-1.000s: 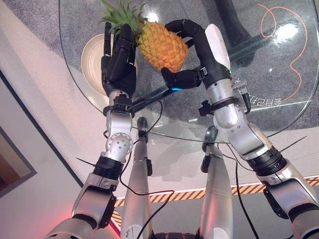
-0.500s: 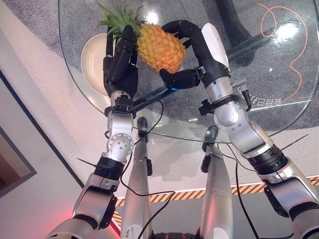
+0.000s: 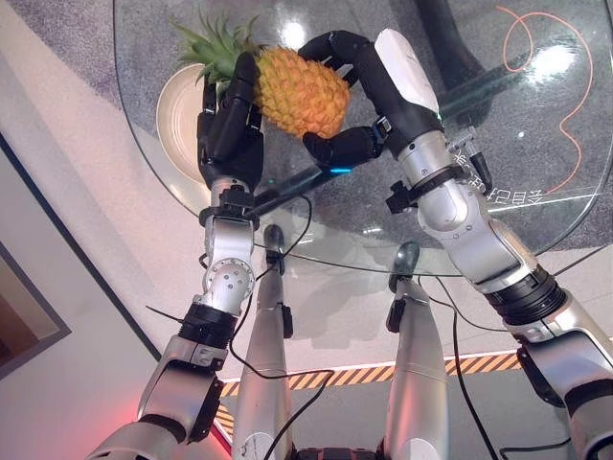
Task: Pick up the fruit to the plate
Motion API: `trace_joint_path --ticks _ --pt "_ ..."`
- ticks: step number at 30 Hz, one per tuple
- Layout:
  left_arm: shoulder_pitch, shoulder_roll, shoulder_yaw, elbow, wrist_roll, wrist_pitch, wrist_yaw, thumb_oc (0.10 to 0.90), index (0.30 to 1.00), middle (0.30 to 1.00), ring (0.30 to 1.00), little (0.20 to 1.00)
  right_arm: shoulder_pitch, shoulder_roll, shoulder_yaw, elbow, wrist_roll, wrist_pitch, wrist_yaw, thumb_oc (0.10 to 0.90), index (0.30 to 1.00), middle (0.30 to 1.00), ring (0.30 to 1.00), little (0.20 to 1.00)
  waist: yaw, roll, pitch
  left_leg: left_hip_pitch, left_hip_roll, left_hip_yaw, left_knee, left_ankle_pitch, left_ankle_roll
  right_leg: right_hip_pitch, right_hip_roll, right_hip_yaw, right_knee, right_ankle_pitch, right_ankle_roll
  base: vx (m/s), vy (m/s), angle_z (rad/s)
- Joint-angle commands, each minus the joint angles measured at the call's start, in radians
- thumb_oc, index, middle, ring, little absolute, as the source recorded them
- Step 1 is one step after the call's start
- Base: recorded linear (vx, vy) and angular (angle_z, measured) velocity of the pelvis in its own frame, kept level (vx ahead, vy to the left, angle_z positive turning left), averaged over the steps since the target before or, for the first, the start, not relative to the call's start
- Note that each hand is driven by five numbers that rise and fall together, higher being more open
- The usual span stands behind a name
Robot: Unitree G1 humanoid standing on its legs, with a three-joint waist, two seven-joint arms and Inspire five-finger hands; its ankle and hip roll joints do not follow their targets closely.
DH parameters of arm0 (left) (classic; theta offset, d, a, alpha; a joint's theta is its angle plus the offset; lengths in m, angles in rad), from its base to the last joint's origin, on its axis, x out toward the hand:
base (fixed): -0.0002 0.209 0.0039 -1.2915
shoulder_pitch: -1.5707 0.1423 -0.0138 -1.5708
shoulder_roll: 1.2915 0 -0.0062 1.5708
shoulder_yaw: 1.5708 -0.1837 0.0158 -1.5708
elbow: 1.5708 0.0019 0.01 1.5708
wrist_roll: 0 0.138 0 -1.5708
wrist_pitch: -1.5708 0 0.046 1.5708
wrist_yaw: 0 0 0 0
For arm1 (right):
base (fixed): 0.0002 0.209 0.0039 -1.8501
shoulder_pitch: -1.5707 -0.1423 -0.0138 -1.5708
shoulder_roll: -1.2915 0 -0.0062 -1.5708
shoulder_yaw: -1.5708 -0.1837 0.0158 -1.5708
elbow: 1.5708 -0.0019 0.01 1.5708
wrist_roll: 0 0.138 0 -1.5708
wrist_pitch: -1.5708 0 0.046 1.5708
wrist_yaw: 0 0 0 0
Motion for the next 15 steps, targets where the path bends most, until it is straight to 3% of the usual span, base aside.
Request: trace_joint_path --ticks 1,3,4,5,6,15 --pt "-0.129 0.039 -0.022 -0.134 0.054 -0.04 -0.115 0.8 0.9 0.9 0.9 0.9 -0.14 0.024 0.056 -0.218 -0.015 -0.183 0.042 0.1 0.3 0.3 0.3 0.2 0.012 -0.034 -0.017 0.006 -0.011 0.005 0.076 -0.078 0.009 0.092 0.023 -0.079 -0.237 0.201 0.004 0.0 0.0 0.0" --pt "-0.129 0.042 -0.025 -0.137 0.05 -0.051 -0.138 0.8 0.9 0.9 0.9 0.9 -0.141 0.021 0.058 -0.22 -0.014 -0.183 0.046 0.1 0.3 0.3 0.3 0.2 0.011 -0.034 -0.017 0.006 -0.012 0.005 0.075 -0.078 0.01 0.092 0.024 -0.078 -0.237 0.201 0.005 0.0 0.0 0.0" --pt "-0.129 0.042 -0.024 -0.14 0.054 -0.066 -0.153 0.405 0.561 0.561 0.561 0.505 -0.14 0.02 0.058 -0.222 -0.014 -0.183 0.048 0.1 0.3 0.3 0.3 0.2 0.011 -0.035 -0.017 0.007 -0.012 0.005 0.074 -0.078 0.01 0.094 0.025 -0.078 -0.238 0.201 0.005 0.0 0.0 0.0" --pt "-0.129 0.041 -0.024 -0.145 0.054 -0.086 -0.164 0.221 0.404 0.404 0.404 0.321 -0.138 0.02 0.057 -0.222 -0.014 -0.183 0.049 0.1 0.3 0.3 0.3 0.2 0.011 -0.035 -0.017 0.006 -0.012 0.005 0.075 -0.078 0.009 0.094 0.024 -0.078 -0.239 0.201 0.004 0.0 0.0 0.0" --pt "-0.133 0.043 -0.02 -0.147 0.046 -0.1 -0.184 0.1 0.3 0.3 0.3 0.2 -0.138 0.02 0.055 -0.223 -0.017 -0.185 0.048 0.1 0.3 0.3 0.3 0.2 0.011 -0.036 -0.017 -0.002 -0.014 0.004 0.072 -0.07 0.01 0.087 0.023 -0.079 -0.243 0.21 0.003 0.0 0.0 0.0" --pt "-0.146 0.03 -0.015 -0.132 0.075 -0.16 -0.201 0.1 0.3 0.3 0.3 0.2 -0.136 0.038 0.053 -0.205 -0.023 -0.197 0.037 0.1 0.3 0.3 0.3 0.2 0.009 -0.042 -0.017 0.005 -0.011 0.002 0.078 -0.082 0.008 0.092 0.029 -0.074 -0.235 0.198 0.003 0.0 0.0 0.0"
